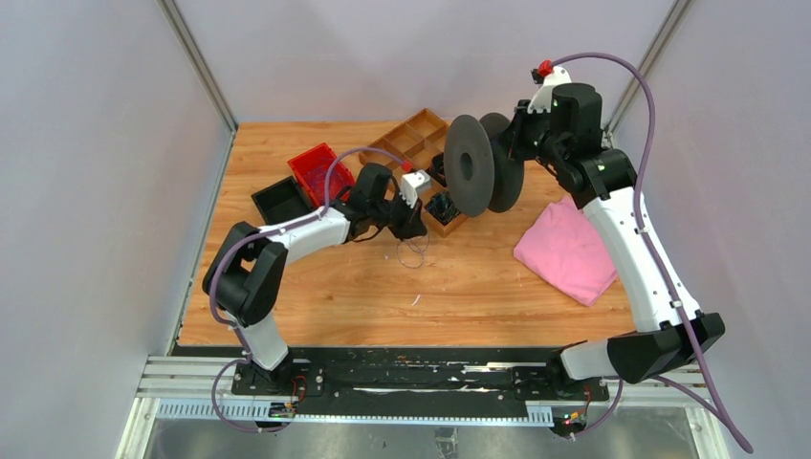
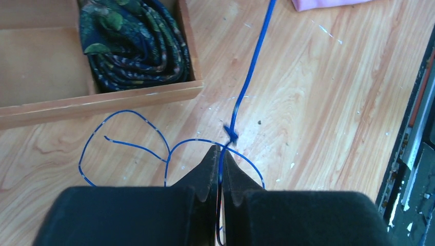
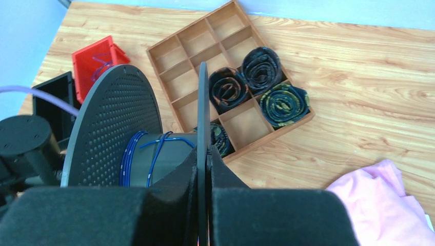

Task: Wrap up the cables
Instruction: Wrap the cable around the cable reel.

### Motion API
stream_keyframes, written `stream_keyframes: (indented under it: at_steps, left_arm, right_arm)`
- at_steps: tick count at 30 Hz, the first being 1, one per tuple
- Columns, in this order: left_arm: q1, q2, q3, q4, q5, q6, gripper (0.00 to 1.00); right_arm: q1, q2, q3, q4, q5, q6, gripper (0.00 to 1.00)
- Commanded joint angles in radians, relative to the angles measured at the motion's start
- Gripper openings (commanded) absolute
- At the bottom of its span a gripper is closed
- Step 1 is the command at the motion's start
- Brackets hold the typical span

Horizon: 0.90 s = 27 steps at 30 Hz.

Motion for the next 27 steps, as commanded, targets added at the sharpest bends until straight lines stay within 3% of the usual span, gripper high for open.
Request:
stream_keyframes:
  at_steps: [1, 6, 9, 21, 27]
  left_arm:
    - [-0.023, -0.046, -0.031, 0.073, 0.025, 0.015, 0.07]
    - [-0.036, -0.052, -0.041, 0.096, 0.069, 0.012, 0.11]
    - [-0.045, -0.058, -0.045, 0.097, 0.089, 0.016, 0.08]
    - [-0.064, -0.081, -0.082, 0.1, 0.145, 0.044, 0.23]
    - [-0.068, -0.075, -0.077, 0.1, 0.164, 0.039, 0.09]
  right_arm:
    - [-0.024, -0.001, 0.058, 0.049, 0.051, 0.025, 0.0]
    - [-0.029, 0.006, 0.054, 0.05, 0.062, 0.021, 0.01]
    - [-0.034, 0.013, 0.056, 0.052, 0.069, 0.018, 0.01]
    - [-0.064, 0.04, 0.065, 0.055, 0.067, 0.004, 0.01]
    - [-0.073, 0.037, 0.053, 0.061, 0.069, 0.0, 0.01]
